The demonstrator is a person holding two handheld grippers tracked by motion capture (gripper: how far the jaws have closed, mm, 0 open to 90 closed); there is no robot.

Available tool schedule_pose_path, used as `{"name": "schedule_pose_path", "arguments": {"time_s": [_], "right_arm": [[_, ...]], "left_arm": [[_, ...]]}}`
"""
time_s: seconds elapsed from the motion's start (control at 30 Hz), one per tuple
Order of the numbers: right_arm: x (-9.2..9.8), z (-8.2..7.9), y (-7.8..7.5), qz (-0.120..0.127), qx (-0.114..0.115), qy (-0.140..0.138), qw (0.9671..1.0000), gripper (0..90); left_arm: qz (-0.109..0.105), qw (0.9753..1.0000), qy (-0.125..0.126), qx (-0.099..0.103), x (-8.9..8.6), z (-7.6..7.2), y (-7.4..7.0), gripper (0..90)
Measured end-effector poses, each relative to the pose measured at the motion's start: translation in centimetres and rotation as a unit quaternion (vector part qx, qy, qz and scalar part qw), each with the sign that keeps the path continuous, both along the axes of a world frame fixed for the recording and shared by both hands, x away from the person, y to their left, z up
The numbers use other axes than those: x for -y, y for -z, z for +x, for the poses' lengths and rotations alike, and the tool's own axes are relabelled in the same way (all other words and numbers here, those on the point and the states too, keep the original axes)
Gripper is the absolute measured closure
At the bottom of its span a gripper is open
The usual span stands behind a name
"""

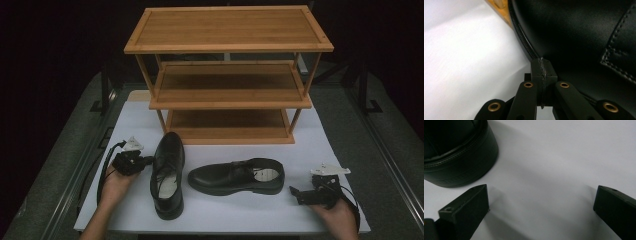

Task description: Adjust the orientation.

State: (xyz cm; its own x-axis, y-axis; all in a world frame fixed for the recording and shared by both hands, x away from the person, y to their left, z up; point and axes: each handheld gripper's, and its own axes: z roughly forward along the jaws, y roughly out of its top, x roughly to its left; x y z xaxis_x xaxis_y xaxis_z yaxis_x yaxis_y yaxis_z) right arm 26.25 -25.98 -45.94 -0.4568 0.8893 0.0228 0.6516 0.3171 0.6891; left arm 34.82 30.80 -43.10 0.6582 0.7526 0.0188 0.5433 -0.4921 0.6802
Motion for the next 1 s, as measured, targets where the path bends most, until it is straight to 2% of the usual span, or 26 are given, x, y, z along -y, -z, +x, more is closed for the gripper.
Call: {"name": "schedule_pose_path", "arguments": {"time_s": [0.27,0.33,0.43,0.5,0.53,0.57,0.67,0.7,0.73,0.8,0.87,1.0], "right_arm": [[0.0,0.0,0.0,0.001,0.0,0.001,1.0,0.0],[0.0,0.0,0.0,0.0,0.0,0.0,1.0,0.0],[0.0,0.0,0.0,-0.001,0.0,0.0,1.0,0.0],[0.0,0.0,0.0,0.0,0.001,0.0,1.0,0.0],[0.0,0.0,0.0,0.0,0.0,0.0,1.0,0.0],[0.0,0.0,0.0,0.0,0.0,0.0,1.0,0.0],[0.0,0.0,0.0,-0.001,0.002,-0.001,1.0,0.0],[0.0,0.0,0.0,-0.001,0.002,-0.001,1.0,0.0],[0.0,0.0,0.0,-0.001,0.002,-0.001,1.0,0.0],[0.0,0.0,0.0,-0.001,0.001,0.0,1.0,0.0],[0.0,0.0,0.0,-0.001,0.001,0.0,1.0,0.0],[0.0,0.0,0.0,-0.001,0.001,0.0,1.0,0.0]], "left_arm": [[0.006,0.9999,0.01,0.006,1.4,0.6,0.0,90.0],[0.003,1.0,0.008,-0.002,1.2,0.4,-0.1,90.0],[0.002,1.0,0.006,-0.003,0.8,-0.2,-0.3,90.0],[-0.004,1.0,0.002,-0.006,0.2,-1.1,-0.6,90.0],[-0.007,0.9999,0.005,-0.013,-0.3,-2.2,-0.7,90.0],[-0.007,0.9999,0.005,-0.013,-0.3,-2.2,-0.7,90.0],[-0.01,0.9992,0.025,-0.031,-0.3,-4.1,-0.3,90.0],[-0.01,0.9992,0.025,-0.031,-0.3,-4.1,-0.3,90.0],[-0.008,0.9986,0.035,-0.038,0.0,-4.6,0.1,90.0],[-0.006,0.9981,0.047,-0.04,0.5,-5.1,0.4,90.0],[0.004,0.9984,0.047,-0.031,0.7,-5.3,0.3,90.0],[-0.008,0.998,0.054,-0.032,1.0,-5.2,0.5,90.0]]}}
